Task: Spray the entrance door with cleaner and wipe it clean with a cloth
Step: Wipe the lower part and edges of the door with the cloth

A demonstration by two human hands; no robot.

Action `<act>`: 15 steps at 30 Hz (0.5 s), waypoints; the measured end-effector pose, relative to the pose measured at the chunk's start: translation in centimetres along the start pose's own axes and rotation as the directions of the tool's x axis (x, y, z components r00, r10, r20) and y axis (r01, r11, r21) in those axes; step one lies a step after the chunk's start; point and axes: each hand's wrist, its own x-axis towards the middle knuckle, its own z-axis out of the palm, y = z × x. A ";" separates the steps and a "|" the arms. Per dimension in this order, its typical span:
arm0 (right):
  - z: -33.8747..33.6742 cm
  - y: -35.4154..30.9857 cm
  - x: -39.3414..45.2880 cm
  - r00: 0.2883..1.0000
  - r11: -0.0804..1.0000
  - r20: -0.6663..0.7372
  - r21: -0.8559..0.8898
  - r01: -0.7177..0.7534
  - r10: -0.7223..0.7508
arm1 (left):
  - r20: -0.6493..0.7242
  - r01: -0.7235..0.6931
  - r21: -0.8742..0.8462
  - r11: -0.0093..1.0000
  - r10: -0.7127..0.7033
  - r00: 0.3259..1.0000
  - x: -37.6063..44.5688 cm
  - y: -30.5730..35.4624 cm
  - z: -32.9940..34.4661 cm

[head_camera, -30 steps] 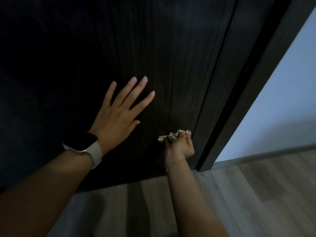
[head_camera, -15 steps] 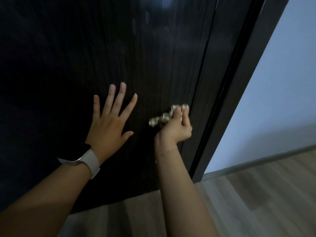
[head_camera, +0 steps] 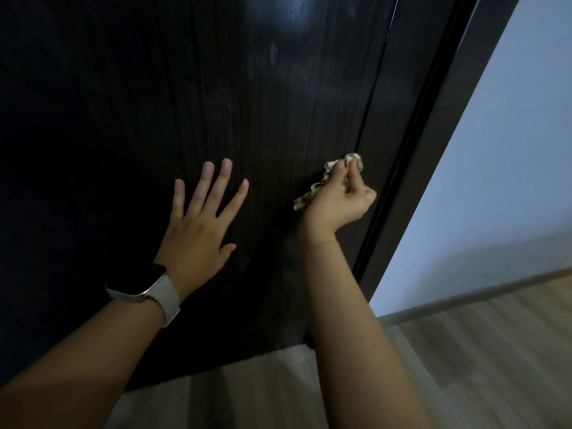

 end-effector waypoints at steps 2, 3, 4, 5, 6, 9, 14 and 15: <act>-1.6 2.1 -0.8 1.000 0.998 -0.018 -0.053 -0.017 0.016 | -0.007 -0.011 -0.007 1.000 0.011 1.000 -0.1 -0.2 -0.2; -3.0 3.7 -1.5 0.998 0.995 -0.030 -0.082 -0.063 0.061 | -0.013 -0.016 -0.009 1.000 0.016 1.000 -0.1 -0.3 -0.2; -4.7 5.1 -2.1 0.992 0.985 -0.037 -0.119 -0.128 0.124 | -0.018 -0.017 -0.006 1.000 0.017 1.000 -0.2 -0.3 -0.3; -6.3 6.3 -2.6 0.982 0.968 -0.038 -0.166 -0.189 0.185 | -0.018 -0.014 0.003 1.000 0.014 1.000 -0.2 -0.3 -0.3; -7.6 7.2 -3.0 0.976 0.952 -0.033 -0.213 -0.218 0.216 | -0.014 -0.007 0.019 1.000 0.007 1.000 -0.2 -0.2 -0.3; -8.8 7.2 -2.9 0.996 0.966 0.007 -0.243 -0.089 0.094 | 0.008 0.019 0.069 0.997 -0.019 1.000 -0.3 -0.2 -0.2; -4.9 3.4 -0.8 0.889 0.911 0.289 -0.106 0.399 -0.355 | 0.023 0.021 0.083 0.996 -0.023 0.999 -0.5 -0.8 0.7; -4.0 3.1 -0.5 0.845 0.882 0.348 -0.091 0.462 -0.406 | 0.016 0.016 0.086 0.996 -0.017 1.000 -0.4 -0.9 0.8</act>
